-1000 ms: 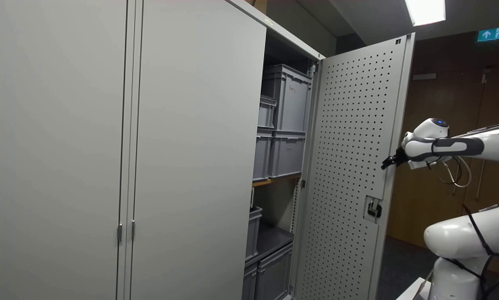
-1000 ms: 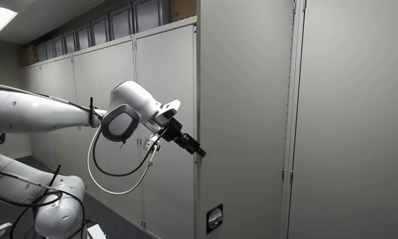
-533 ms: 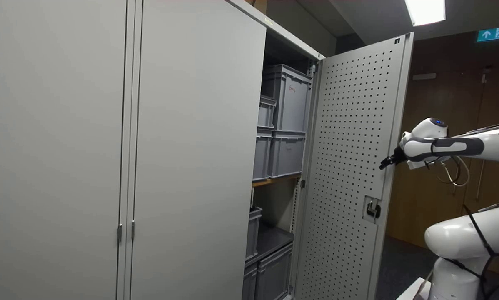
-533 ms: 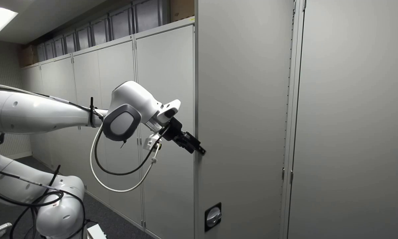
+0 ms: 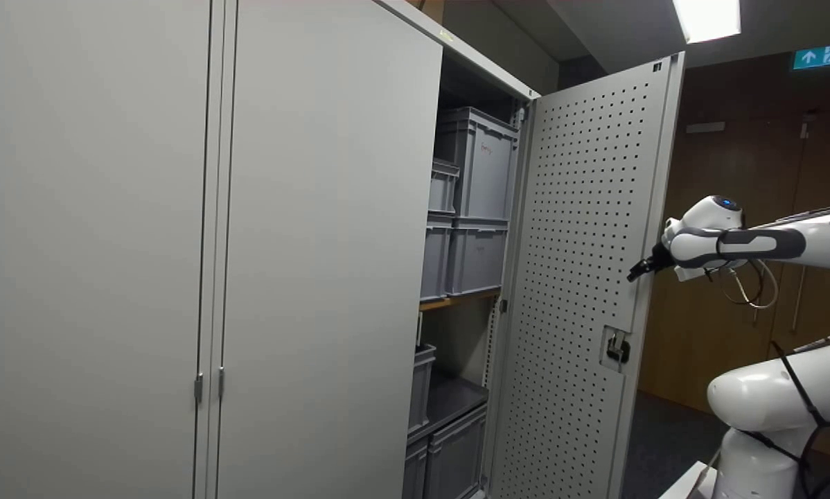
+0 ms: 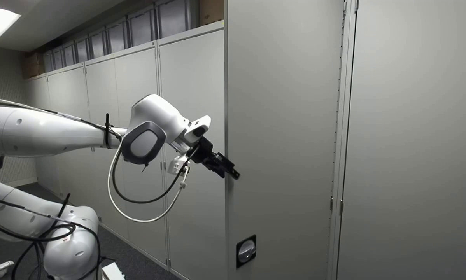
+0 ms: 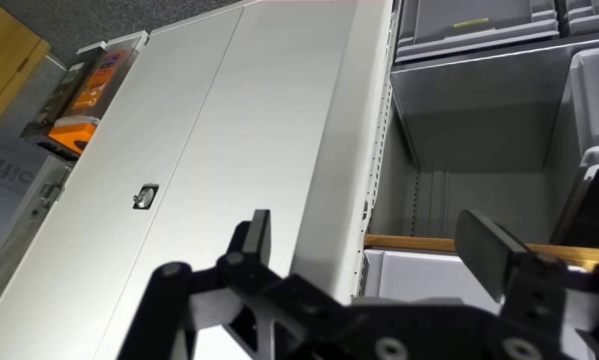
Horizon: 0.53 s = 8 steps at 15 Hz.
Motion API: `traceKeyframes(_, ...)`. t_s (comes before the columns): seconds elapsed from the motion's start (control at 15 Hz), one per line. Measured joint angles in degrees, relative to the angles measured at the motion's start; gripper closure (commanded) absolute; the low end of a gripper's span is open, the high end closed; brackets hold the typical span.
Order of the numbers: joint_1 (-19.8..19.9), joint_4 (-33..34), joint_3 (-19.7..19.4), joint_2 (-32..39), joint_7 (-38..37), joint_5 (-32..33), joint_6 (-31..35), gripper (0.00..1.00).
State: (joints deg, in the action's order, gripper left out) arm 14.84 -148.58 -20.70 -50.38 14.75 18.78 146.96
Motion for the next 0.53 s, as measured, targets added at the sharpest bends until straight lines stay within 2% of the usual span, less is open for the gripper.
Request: traceKeyframes(0.53,-0.05,-0.47,3.28,-2.06,-0.27,-1.66,-0.08,0.0)
